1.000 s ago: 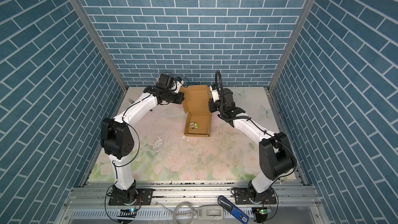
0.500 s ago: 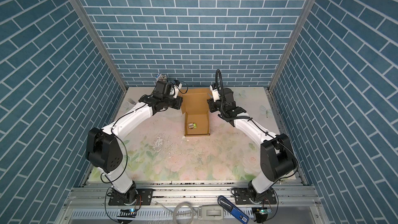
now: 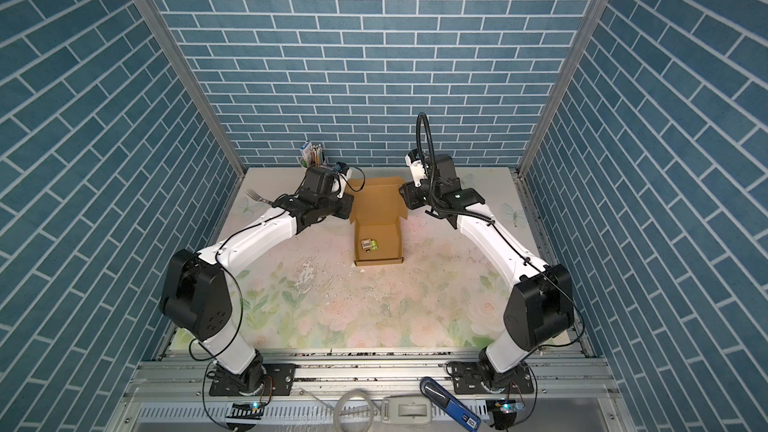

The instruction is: Fold the paper box

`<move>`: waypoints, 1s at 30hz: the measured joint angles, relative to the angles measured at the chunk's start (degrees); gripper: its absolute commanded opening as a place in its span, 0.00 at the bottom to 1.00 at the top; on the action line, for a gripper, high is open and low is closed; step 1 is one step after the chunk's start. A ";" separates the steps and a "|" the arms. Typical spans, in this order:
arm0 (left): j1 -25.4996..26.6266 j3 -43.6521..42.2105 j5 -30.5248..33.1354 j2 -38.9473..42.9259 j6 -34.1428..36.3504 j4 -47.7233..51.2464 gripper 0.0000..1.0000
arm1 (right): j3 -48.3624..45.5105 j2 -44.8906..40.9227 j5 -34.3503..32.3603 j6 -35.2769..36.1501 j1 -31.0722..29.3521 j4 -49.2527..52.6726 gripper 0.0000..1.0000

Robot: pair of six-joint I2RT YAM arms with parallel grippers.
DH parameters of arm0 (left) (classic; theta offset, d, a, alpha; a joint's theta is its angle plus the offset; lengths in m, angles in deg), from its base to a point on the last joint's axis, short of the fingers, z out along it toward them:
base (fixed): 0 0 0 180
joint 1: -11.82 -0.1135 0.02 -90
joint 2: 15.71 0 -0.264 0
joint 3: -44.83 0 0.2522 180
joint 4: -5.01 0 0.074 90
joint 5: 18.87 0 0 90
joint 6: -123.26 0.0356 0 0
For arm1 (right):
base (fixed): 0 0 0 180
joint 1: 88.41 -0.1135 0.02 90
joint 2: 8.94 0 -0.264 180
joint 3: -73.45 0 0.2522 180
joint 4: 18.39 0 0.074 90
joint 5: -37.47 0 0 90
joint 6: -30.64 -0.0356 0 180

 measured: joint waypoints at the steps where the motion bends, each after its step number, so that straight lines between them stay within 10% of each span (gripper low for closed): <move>1: 0.17 -0.02 0.33 0.11 0.13 -0.35 0.00 | 1.05 0.37 -0.02 0.24 0.00 1.07 0.49; 30: 1.36 -1.86 3.23 0.81 1.46 -1.64 0.00 | 11.89 12.63 -1.90 2.56 -0.44 10.86 0.25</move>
